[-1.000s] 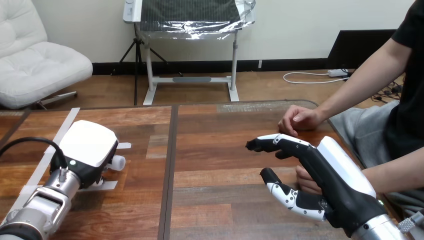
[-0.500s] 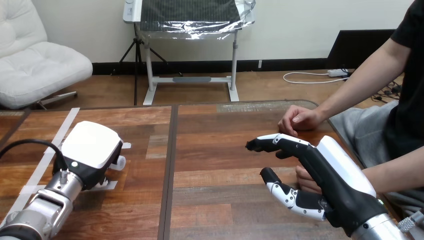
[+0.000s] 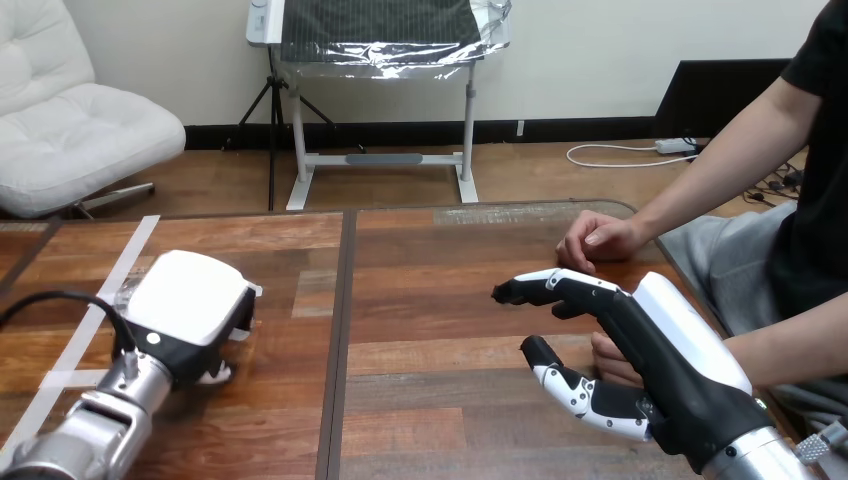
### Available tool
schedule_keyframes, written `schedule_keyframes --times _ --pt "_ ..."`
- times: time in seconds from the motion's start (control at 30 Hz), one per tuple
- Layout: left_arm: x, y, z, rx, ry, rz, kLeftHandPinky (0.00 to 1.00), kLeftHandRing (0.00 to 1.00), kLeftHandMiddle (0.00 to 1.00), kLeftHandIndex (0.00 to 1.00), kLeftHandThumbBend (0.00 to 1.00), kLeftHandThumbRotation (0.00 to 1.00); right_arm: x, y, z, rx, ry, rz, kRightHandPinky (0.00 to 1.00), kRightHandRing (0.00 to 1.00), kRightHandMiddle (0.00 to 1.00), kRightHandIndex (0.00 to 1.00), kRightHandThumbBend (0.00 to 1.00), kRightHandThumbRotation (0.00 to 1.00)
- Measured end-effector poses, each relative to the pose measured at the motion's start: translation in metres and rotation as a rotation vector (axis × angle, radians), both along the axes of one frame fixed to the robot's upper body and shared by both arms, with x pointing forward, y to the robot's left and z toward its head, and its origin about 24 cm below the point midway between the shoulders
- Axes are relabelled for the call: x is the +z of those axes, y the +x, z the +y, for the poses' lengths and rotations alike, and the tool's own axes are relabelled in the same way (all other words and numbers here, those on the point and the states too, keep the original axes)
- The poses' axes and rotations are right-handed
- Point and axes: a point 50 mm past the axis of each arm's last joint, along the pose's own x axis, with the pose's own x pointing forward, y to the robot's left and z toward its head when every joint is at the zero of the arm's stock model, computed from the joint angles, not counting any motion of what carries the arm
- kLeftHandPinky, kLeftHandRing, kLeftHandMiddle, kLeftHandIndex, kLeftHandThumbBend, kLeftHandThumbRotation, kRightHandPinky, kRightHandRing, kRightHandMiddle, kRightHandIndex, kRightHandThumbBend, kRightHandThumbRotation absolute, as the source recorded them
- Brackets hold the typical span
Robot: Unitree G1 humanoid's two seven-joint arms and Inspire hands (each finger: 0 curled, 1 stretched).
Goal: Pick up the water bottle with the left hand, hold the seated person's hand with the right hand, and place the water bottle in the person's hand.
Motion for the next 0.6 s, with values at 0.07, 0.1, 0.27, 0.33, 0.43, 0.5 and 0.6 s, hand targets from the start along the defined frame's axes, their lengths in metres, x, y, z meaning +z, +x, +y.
schedule_keyframes --times 0.07,0.1,0.27,0.33,0.43,0.5,0.6 --pt "-0.001 -0.001 -0.001 -0.007 -0.006 -0.003 0.51 0.51 0.52 0.51 0.68 0.00 0.000 0.000 0.000 0.001 0.000 0.001 0.77 0.80 0.77 0.73 0.23 0.00" --pt "-0.001 -0.002 -0.002 -0.010 -0.010 -0.004 0.51 0.51 0.52 0.51 0.68 0.00 0.000 0.000 0.000 0.002 -0.001 0.001 0.77 0.80 0.77 0.73 0.23 0.00" --pt "-0.003 -0.005 -0.006 -0.031 -0.032 -0.011 0.51 0.51 0.53 0.51 0.68 0.00 0.000 0.000 0.000 0.004 -0.002 0.005 0.77 0.80 0.77 0.73 0.23 0.00" --pt "-0.003 -0.006 -0.008 -0.042 -0.042 -0.018 0.50 0.50 0.52 0.51 0.68 0.00 0.000 0.000 0.000 0.004 -0.002 0.008 0.77 0.80 0.77 0.73 0.23 0.00" --pt "-0.003 -0.008 -0.011 -0.059 -0.055 -0.030 0.50 0.50 0.52 0.51 0.68 0.00 -0.001 0.000 0.000 0.006 -0.002 0.011 0.75 0.78 0.76 0.73 0.23 0.00" --pt "-0.003 -0.009 -0.013 -0.070 -0.063 -0.039 0.49 0.50 0.52 0.51 0.68 0.00 -0.001 0.000 0.000 0.007 -0.002 0.012 0.75 0.78 0.76 0.73 0.23 0.00" --pt "-0.002 -0.010 -0.016 -0.085 -0.071 -0.050 0.48 0.49 0.51 0.51 0.68 0.00 -0.001 0.000 0.000 0.007 -0.001 0.012 0.75 0.78 0.76 0.73 0.23 0.00"
